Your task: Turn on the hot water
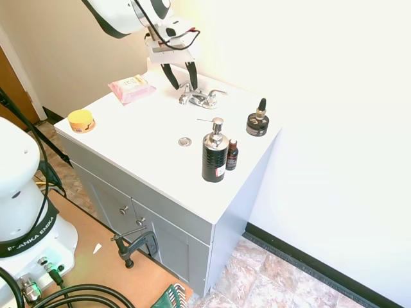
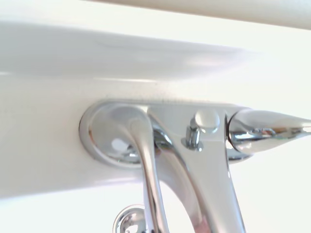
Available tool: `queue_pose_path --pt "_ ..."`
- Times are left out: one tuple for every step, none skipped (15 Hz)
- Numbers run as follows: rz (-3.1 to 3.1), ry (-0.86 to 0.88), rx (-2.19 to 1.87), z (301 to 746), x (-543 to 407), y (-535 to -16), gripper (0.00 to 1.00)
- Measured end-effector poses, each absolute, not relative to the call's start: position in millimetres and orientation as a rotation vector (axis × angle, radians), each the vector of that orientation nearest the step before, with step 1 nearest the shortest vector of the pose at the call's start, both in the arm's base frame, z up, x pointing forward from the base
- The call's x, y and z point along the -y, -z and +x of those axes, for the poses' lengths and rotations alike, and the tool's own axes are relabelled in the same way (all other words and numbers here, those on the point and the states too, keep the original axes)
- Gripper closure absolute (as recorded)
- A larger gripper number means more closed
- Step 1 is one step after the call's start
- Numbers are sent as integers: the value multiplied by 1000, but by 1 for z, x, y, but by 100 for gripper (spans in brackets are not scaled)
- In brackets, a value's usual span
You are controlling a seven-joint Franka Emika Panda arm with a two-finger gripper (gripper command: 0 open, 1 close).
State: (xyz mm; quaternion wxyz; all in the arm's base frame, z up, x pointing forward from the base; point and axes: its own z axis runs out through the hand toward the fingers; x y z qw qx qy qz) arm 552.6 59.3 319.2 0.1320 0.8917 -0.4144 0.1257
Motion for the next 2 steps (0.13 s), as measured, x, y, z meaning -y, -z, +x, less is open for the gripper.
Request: queue_pose_path --pt "2596 -351 1225 541 -58 -323 0" --pt "2606 -342 1250 528 -57 -326 0"
